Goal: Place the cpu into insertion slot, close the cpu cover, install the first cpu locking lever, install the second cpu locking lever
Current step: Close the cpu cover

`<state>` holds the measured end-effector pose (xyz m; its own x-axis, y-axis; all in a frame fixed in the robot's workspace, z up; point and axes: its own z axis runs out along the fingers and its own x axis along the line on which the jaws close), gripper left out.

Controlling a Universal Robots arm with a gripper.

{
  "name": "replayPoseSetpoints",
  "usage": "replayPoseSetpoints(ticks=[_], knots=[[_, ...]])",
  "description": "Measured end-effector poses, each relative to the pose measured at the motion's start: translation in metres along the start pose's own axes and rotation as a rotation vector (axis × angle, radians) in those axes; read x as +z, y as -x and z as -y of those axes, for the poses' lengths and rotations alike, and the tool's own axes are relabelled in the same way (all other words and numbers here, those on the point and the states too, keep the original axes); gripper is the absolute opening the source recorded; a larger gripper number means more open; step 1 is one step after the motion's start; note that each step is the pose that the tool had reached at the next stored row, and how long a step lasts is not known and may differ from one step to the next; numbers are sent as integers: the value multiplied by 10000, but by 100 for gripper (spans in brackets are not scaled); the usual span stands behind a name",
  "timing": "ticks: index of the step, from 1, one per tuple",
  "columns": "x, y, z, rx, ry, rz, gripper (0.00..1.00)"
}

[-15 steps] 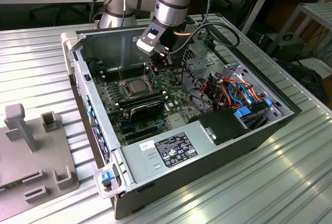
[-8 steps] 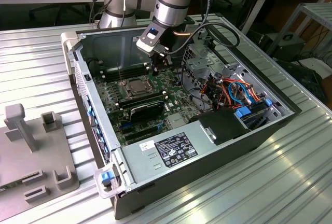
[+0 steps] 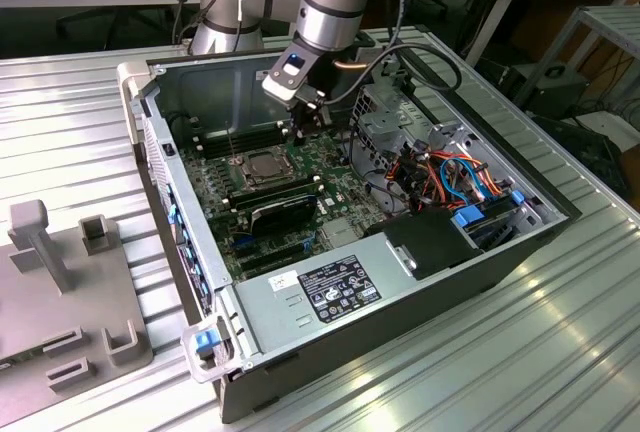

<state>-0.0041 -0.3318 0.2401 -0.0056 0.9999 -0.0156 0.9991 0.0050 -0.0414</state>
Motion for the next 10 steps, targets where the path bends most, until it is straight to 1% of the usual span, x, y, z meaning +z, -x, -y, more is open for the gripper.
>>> replayPoseSetpoints(ticks=[2, 6, 10], knots=[[7, 0, 24, -2, 0, 0, 11], [22, 0, 91, -2, -2, 1, 11], [34, -1, 123, -2, -14, 1, 11]])
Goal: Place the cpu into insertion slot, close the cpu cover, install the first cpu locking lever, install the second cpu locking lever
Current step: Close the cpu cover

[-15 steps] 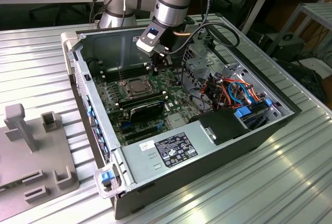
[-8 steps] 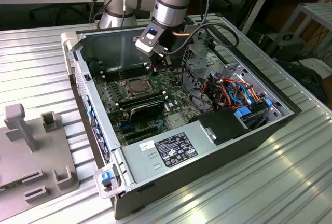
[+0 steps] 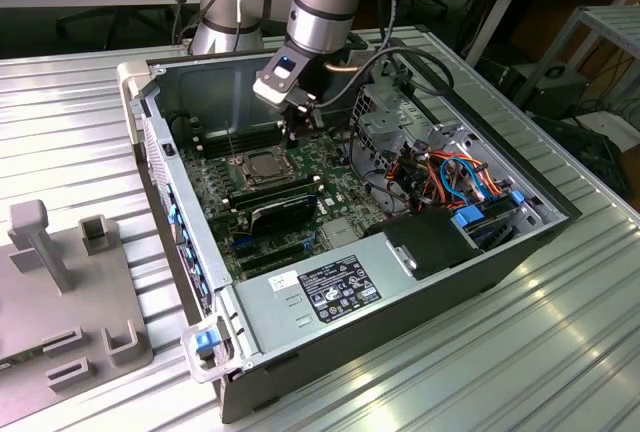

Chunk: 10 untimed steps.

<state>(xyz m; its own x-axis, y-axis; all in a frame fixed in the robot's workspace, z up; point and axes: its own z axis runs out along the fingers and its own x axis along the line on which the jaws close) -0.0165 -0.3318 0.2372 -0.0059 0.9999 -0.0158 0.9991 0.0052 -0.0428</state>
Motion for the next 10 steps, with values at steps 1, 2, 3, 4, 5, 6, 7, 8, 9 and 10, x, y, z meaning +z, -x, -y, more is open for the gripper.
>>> replayPoseSetpoints(ticks=[1, 2, 3, 4, 5, 6, 7, 8, 9, 10], knots=[[3, 0, 6, 0, -4, 0, 11], [5, 0, 11, 0, -10, -1, 11], [8, 0, 15, 0, -15, -1, 11], [10, 0, 19, -1, -21, 0, 11], [11, 0, 22, 0, -25, 1, 11], [12, 0, 24, -1, -29, 1, 11], [14, 0, 27, -1, -32, 0, 11], [15, 0, 30, 0, -34, -1, 11], [18, 0, 36, -1, -42, 0, 11], [18, 0, 36, -2, -43, 1, 11]])
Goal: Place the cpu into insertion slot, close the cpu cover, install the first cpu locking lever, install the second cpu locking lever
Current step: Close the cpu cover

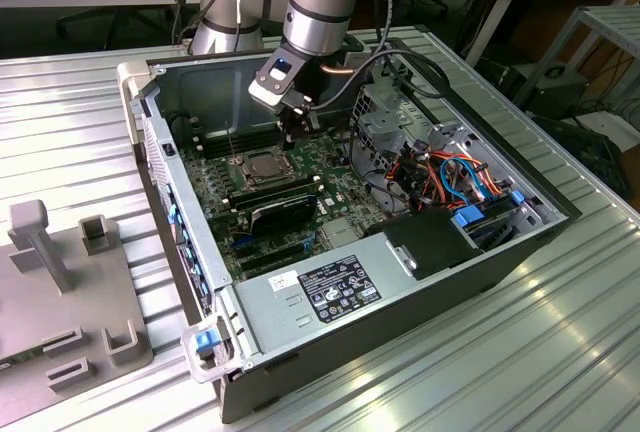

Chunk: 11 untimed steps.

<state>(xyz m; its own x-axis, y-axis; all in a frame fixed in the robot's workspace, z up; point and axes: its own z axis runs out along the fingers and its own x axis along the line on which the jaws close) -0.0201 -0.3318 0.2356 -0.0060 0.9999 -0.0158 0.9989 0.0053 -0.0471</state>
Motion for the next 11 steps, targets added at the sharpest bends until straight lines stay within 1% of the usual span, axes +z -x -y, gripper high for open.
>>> replayPoseSetpoints(ticks=[11], knots=[[2, 0, 0, 2, 0, -2, 11]])
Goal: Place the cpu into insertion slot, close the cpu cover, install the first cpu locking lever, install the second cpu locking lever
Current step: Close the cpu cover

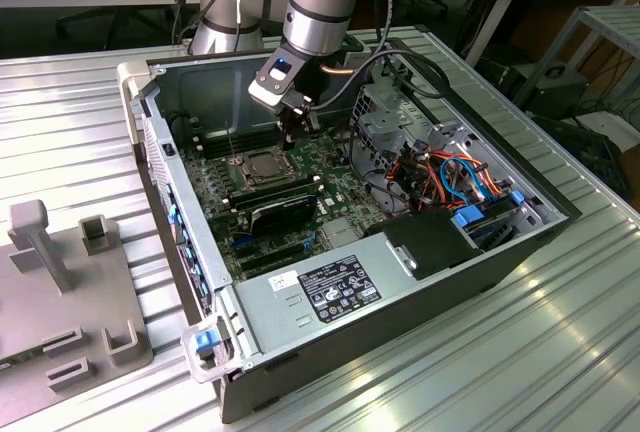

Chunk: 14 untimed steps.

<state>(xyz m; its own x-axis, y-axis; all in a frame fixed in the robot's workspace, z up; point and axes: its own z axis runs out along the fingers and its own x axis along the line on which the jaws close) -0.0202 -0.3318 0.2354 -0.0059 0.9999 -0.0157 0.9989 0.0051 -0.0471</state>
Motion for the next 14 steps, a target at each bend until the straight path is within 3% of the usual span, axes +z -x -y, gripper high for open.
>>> replayPoseSetpoints(ticks=[3, 5, 7, 11, 14], knots=[[13, -1, 13, -1, 1, -3, 11], [51, -1, 56, -1, 0, -2, 11], [105, -2, 196, -16, 0, 1, 11], [163, -5, 396, -32, 1, 1, 11], [208, -5, 487, -34, -1, 3, 11]])
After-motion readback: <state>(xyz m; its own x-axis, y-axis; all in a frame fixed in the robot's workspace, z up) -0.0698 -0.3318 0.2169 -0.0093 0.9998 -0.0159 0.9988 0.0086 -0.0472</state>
